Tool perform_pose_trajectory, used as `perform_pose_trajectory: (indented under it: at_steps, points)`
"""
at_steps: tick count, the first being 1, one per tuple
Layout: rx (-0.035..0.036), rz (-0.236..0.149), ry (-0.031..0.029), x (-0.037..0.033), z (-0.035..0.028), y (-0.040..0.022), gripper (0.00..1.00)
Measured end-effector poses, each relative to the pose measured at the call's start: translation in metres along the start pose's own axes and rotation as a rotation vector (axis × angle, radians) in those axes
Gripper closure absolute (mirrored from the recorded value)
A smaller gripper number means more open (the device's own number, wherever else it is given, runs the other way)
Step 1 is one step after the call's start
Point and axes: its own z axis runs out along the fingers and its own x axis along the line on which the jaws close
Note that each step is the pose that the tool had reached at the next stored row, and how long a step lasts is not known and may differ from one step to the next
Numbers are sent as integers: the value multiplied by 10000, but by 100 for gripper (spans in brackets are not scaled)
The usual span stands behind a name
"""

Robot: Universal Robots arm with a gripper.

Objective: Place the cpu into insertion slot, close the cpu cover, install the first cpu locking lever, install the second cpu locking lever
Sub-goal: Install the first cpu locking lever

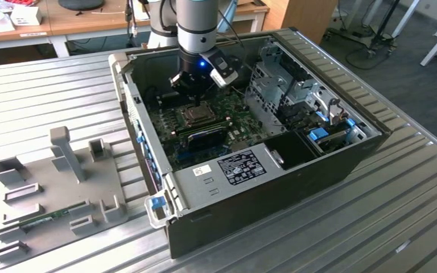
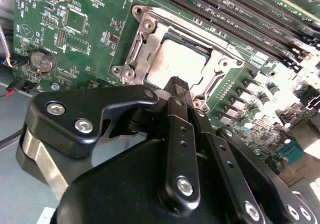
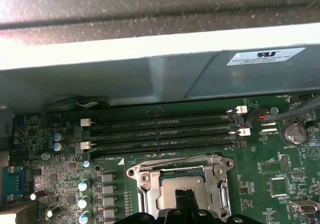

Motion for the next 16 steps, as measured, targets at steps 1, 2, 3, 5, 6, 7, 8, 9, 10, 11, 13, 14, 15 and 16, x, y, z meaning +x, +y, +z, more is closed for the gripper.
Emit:
perform_pose_trajectory:
  at_steps: [1, 2, 3, 5, 6, 7, 8, 9, 10, 11, 13, 14, 15, 16]
  points:
    - [6, 0, 0, 0, -1, 0, 90]
    - [13, -1, 1, 0, -1, -2, 90]
    - [20, -1, 2, 0, -2, -6, 90]
    - [22, -1, 0, -1, -1, -12, 90]
    - [23, -1, 0, -2, -2, -15, 90]
    - [24, -2, 1, -2, -3, -21, 90]
    - [24, -2, 1, -3, -3, -28, 90]
    - [23, -2, 2, -5, -4, -36, 90]
    - [23, -2, 2, -6, -4, -41, 90]
    - [23, -1, 3, -8, -5, -47, 90]
    - [23, 0, 9, -11, -5, -52, 90]
    - [25, 0, 13, -12, -7, -52, 90]
    - [28, 1, 16, -12, -13, -53, 90]
    - [26, 2, 15, -12, -19, -52, 90]
